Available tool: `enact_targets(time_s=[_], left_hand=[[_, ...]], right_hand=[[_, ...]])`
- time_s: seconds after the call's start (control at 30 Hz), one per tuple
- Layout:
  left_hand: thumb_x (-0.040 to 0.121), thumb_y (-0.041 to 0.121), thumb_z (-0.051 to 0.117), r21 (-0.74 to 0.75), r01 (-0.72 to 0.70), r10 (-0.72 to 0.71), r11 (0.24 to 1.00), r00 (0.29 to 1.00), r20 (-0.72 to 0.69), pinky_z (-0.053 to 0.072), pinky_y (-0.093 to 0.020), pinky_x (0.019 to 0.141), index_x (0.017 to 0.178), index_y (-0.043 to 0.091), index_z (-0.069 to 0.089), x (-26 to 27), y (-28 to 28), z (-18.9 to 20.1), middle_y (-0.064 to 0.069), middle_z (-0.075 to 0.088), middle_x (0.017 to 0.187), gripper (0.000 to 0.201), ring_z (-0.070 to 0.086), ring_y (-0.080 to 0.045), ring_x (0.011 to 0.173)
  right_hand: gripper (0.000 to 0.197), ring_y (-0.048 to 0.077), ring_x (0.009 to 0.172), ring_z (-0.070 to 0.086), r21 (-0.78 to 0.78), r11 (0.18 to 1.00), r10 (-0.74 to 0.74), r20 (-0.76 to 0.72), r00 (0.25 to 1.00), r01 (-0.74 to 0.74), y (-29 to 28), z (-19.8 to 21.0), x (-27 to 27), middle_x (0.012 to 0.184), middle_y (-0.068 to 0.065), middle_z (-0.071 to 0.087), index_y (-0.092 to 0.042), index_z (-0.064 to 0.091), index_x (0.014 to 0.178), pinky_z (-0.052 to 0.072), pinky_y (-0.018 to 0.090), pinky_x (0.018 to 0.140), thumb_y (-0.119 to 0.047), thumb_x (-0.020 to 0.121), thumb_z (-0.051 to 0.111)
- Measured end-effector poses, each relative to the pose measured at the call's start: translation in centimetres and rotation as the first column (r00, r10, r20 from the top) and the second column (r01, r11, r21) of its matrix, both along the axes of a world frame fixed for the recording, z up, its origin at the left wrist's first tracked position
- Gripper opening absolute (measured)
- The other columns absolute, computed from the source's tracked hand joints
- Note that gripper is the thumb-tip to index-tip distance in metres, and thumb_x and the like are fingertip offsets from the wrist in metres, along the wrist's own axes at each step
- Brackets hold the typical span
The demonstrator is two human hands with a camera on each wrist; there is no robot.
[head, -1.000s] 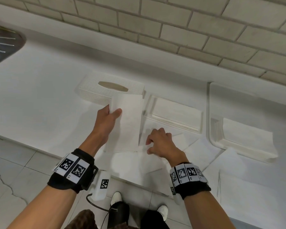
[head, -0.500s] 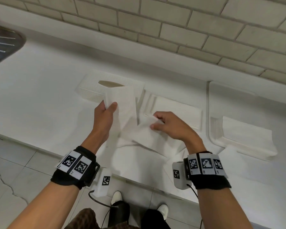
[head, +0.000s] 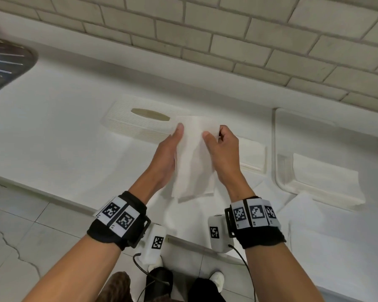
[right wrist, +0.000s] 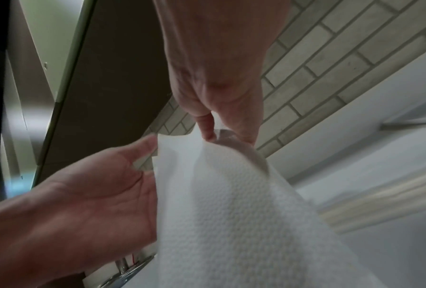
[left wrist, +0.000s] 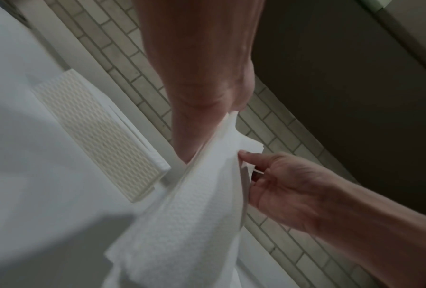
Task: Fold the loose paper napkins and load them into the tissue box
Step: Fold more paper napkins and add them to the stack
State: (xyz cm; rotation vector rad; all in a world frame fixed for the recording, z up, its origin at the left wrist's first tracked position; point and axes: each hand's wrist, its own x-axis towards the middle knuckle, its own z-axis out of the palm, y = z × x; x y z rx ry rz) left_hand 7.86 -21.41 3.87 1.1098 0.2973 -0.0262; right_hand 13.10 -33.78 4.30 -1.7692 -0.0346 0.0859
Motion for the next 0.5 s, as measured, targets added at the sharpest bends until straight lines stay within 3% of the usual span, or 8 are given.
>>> enact_targets(time_s=[0.07, 0.13, 0.2, 0.27, 0.33, 0.5], left_hand=[[0.095, 0.025, 0.058, 0.150, -0.023, 0.022, 0.988, 1.000, 0.008, 0.054, -0.042, 0.094, 0.121, 0.013, 0.063, -0.1, -0.1, -0.3, -0.007, 0.072, 0.116, 0.029, 0.069, -0.024, 0.107], [0.092, 0.012, 0.062, 0.260, -0.079, 0.079, 0.962, 0.997, 0.009, 0.054, -0.047, 0.094, 0.118, 0.011, 0.064, 0.0, 0.1, -0.7, -0.010, 0.072, 0.112, 0.026, 0.069, -0.027, 0.104], [0.090, 0.009, 0.063, 0.265, -0.088, 0.083, 0.960, 0.996, 0.031, 0.055, -0.045, 0.092, 0.116, 0.008, 0.065, 0.2, 0.3, -0.7, -0.013, 0.072, 0.112, 0.026, 0.069, -0.028, 0.103], [0.086, 0.010, 0.068, 0.234, -0.078, 0.069, 0.969, 0.997, 0.046, 0.056, -0.042, 0.089, 0.116, 0.008, 0.065, 0.2, 0.5, -0.5, -0.014, 0.071, 0.113, 0.030, 0.069, -0.029, 0.103], [0.079, 0.011, 0.073, 0.260, -0.073, 0.068, 0.963, 0.997, 0.026, 0.057, -0.042, 0.088, 0.116, 0.009, 0.064, 0.3, 0.7, -0.8, -0.013, 0.071, 0.112, 0.039, 0.069, -0.027, 0.102], [0.086, 0.007, 0.069, 0.308, -0.022, 0.031, 0.951, 0.999, -0.026, 0.054, -0.041, 0.094, 0.117, 0.008, 0.066, 0.0, 1.2, -2.1, -0.010, 0.073, 0.112, 0.031, 0.069, -0.025, 0.106]], right_hand=[[0.018, 0.019, 0.093, 0.062, 0.005, 1.000, 0.010, 0.003, 1.000, -0.010, -0.2, -0.1, -0.1, 0.108, 0.011, 0.064, -0.015, 0.058, 0.102, 0.055, 0.050, 0.086, -0.023, 0.088, 0.066], [0.052, 0.012, 0.112, 0.057, 0.062, 0.993, 0.098, -0.036, 0.995, -0.096, -0.9, -0.4, -0.2, 0.129, -0.001, 0.054, -0.026, 0.046, 0.128, 0.055, 0.034, 0.090, -0.023, 0.084, 0.073], [0.068, 0.011, 0.114, 0.059, 0.143, 0.971, 0.208, -0.123, 0.970, -0.190, -1.8, -0.8, -0.2, 0.132, -0.005, 0.055, -0.024, 0.039, 0.138, 0.054, 0.026, 0.088, -0.020, 0.081, 0.076], [0.047, 0.019, 0.105, 0.068, 0.164, 0.954, 0.279, -0.189, 0.942, -0.250, -2.4, -0.9, -0.4, 0.118, 0.002, 0.069, -0.011, 0.055, 0.129, 0.055, 0.029, 0.084, -0.016, 0.085, 0.072], [0.031, 0.022, 0.100, 0.071, 0.147, 0.961, 0.258, -0.180, 0.949, -0.233, -2.4, -1.0, -0.7, 0.109, 0.007, 0.073, -0.007, 0.064, 0.119, 0.057, 0.035, 0.085, -0.015, 0.089, 0.067], [0.025, 0.019, 0.101, 0.069, 0.148, 0.969, 0.213, -0.105, 0.972, -0.196, -1.9, -1.8, -1.5, 0.109, 0.004, 0.073, -0.012, 0.064, 0.117, 0.056, 0.031, 0.084, -0.016, 0.093, 0.061]])
